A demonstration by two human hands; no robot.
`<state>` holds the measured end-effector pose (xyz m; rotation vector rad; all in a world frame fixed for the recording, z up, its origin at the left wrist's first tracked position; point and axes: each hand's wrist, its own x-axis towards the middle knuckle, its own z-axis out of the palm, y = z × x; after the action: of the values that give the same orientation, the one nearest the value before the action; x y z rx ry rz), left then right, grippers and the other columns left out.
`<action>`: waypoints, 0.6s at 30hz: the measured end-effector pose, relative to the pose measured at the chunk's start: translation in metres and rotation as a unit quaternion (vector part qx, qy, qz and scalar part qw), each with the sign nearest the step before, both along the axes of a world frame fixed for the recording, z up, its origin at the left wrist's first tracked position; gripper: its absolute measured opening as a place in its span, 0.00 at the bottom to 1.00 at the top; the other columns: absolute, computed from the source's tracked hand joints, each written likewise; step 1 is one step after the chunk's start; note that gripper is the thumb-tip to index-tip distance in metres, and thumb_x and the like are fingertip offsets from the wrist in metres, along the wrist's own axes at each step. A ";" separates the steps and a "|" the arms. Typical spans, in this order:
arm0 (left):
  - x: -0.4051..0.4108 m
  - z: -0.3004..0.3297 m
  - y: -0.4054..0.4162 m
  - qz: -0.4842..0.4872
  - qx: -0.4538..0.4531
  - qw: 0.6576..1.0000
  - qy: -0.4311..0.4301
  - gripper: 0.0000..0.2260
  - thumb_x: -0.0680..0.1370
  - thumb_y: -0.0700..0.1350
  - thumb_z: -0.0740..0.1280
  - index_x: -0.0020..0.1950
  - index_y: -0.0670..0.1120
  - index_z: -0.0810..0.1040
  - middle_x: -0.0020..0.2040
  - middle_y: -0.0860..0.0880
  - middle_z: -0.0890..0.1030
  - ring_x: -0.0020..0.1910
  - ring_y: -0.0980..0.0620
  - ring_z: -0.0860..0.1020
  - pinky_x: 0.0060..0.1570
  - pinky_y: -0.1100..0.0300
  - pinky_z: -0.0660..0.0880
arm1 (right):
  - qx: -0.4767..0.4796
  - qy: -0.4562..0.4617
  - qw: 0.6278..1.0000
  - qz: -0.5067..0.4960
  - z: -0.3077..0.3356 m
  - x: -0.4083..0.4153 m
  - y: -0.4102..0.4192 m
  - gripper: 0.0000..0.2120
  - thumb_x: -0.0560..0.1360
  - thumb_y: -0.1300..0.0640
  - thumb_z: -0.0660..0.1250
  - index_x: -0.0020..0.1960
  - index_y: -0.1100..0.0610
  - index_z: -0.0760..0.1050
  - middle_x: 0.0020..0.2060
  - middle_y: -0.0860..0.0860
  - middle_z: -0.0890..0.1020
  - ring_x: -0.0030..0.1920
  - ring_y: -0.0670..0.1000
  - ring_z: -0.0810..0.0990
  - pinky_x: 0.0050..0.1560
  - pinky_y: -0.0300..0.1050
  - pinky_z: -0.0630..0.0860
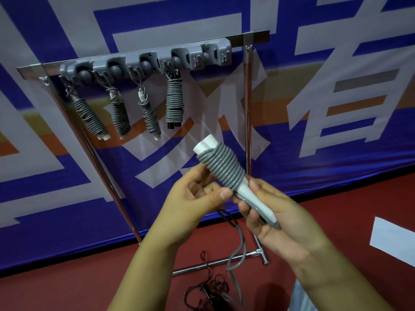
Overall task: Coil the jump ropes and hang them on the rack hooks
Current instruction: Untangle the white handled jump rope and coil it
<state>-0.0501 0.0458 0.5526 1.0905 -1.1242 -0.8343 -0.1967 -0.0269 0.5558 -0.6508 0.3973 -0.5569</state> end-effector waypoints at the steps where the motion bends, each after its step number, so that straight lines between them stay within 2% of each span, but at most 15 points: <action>1: 0.001 0.001 -0.001 -0.005 -0.011 1.000 0.000 0.18 0.68 0.43 0.73 0.57 0.52 0.81 0.56 0.44 0.81 0.51 0.40 0.74 0.50 0.55 0.77 | 0.030 -0.001 0.999 0.017 0.000 0.001 -0.001 0.09 0.67 0.58 0.66 0.37 0.59 0.85 0.34 0.57 0.82 0.27 0.47 0.80 0.23 0.33 0.75; 3: 0.001 0.002 -0.002 0.009 -0.017 1.000 -0.004 0.17 0.68 0.43 0.72 0.56 0.53 0.82 0.54 0.45 0.82 0.51 0.40 0.74 0.50 0.56 0.77 | 0.062 0.004 0.997 0.034 -0.001 0.003 -0.004 0.10 0.66 0.58 0.66 0.36 0.62 0.84 0.33 0.57 0.82 0.26 0.47 0.80 0.22 0.34 0.75; 5: 0.001 0.000 -0.001 0.030 -0.009 0.999 -0.007 0.15 0.67 0.44 0.73 0.54 0.52 0.82 0.52 0.47 0.82 0.48 0.42 0.75 0.46 0.59 0.77 | 0.038 0.024 0.998 0.035 -0.005 0.005 -0.006 0.10 0.67 0.56 0.66 0.40 0.62 0.83 0.34 0.57 0.82 0.28 0.48 0.81 0.23 0.34 0.75; 7: 0.000 -0.002 0.001 0.058 0.005 0.998 -0.015 0.15 0.67 0.41 0.75 0.53 0.49 0.81 0.47 0.48 0.82 0.43 0.46 0.75 0.41 0.63 0.76 | -0.042 0.058 0.997 0.017 -0.011 0.006 -0.007 0.10 0.69 0.54 0.66 0.46 0.59 0.79 0.36 0.55 0.82 0.31 0.48 0.82 0.25 0.36 0.76; 10: -0.006 0.000 0.003 0.097 0.025 0.994 -0.043 0.18 0.67 0.41 0.76 0.56 0.47 0.78 0.41 0.49 0.81 0.35 0.53 0.74 0.37 0.64 0.75 | -0.174 0.106 0.978 -0.035 -0.020 0.008 -0.007 0.09 0.71 0.51 0.65 0.44 0.55 0.78 0.39 0.53 0.82 0.36 0.46 0.81 0.33 0.40 0.78; 12: -0.009 0.001 0.003 0.114 0.032 0.992 -0.053 0.19 0.66 0.44 0.73 0.57 0.48 0.77 0.42 0.46 0.82 0.35 0.50 0.74 0.37 0.60 0.75 | -0.278 0.127 0.949 -0.075 -0.024 0.010 -0.005 0.10 0.71 0.46 0.65 0.46 0.52 0.78 0.42 0.52 0.83 0.41 0.45 0.82 0.41 0.42 0.79; 14: -0.009 0.000 0.002 0.132 0.032 0.989 -0.050 0.20 0.67 0.44 0.76 0.58 0.47 0.77 0.46 0.46 0.83 0.36 0.45 0.77 0.38 0.56 0.77 | -0.392 0.130 0.907 -0.084 -0.025 0.009 -0.002 0.13 0.68 0.42 0.69 0.51 0.45 0.77 0.48 0.48 0.84 0.49 0.44 0.82 0.49 0.41 0.78; 16: -0.010 -0.001 0.001 0.151 0.032 0.987 -0.033 0.23 0.67 0.43 0.77 0.60 0.44 0.75 0.51 0.45 0.81 0.37 0.40 0.77 0.37 0.55 0.79 | -0.480 0.156 0.860 -0.075 -0.027 0.008 -0.001 0.19 0.65 0.45 0.75 0.53 0.41 0.74 0.51 0.41 0.83 0.52 0.41 0.81 0.52 0.39 0.77; 18: -0.014 -0.001 0.000 0.158 0.031 0.987 -0.013 0.25 0.65 0.43 0.76 0.60 0.43 0.73 0.51 0.43 0.78 0.34 0.46 0.76 0.31 0.61 0.76 | -0.534 0.205 0.814 -0.100 -0.028 0.008 0.000 0.21 0.65 0.52 0.78 0.53 0.40 0.72 0.49 0.37 0.81 0.50 0.39 0.80 0.49 0.37 0.77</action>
<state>-0.0645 0.0455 0.5512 1.2942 -0.9189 -0.6080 -0.1887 -0.0269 0.5274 -1.8609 0.5497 -0.8373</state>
